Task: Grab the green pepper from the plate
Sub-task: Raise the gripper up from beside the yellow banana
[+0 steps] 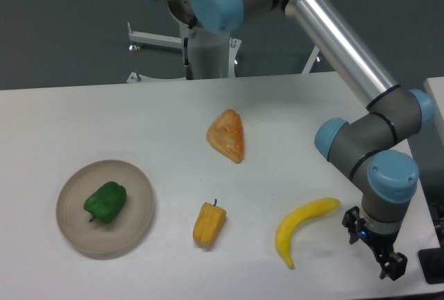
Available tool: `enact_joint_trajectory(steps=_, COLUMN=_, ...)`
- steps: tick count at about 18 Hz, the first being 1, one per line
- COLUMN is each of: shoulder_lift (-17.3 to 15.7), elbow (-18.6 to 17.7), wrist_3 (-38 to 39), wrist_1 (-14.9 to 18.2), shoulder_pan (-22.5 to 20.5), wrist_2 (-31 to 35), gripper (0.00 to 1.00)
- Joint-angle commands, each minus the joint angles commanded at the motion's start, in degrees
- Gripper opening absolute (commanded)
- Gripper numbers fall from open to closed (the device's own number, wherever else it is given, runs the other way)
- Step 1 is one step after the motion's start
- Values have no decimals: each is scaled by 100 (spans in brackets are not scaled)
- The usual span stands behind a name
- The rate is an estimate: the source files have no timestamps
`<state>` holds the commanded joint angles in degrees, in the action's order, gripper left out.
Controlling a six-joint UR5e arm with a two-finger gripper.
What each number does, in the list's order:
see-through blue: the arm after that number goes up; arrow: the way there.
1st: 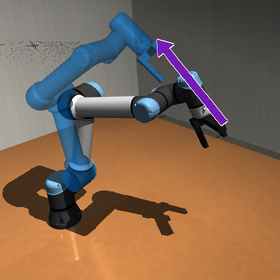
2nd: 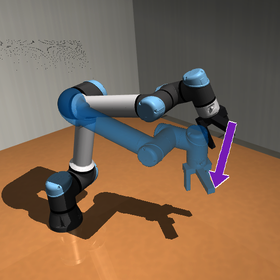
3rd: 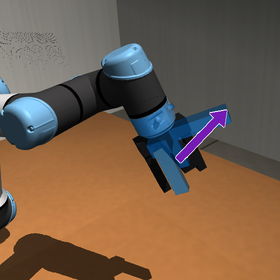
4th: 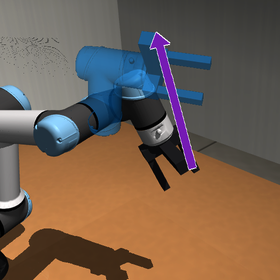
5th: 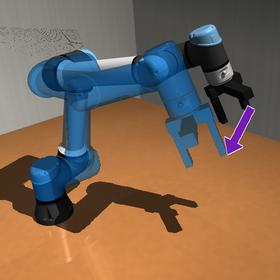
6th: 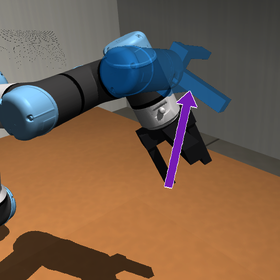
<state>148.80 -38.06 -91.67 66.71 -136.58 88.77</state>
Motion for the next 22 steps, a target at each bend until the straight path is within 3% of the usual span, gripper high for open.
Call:
enact_joint_trajectory(steps=5, shoulder_lift=-17, elbow=-26, wrist_3=26, wrist_1=0, shoulder_pan=18, wrist_2=-18, gripper=100)
enact_joint_trajectory(steps=11, shoulder_lift=-246, elbow=-298, wrist_3=175, wrist_1=9, shoulder_pan=123, wrist_2=-26, gripper=100)
enact_joint_trajectory(steps=22, shoulder_lift=-1133, elbow=-1282, wrist_3=852, wrist_1=70, shoulder_pan=281, wrist_2=-88, gripper=100)
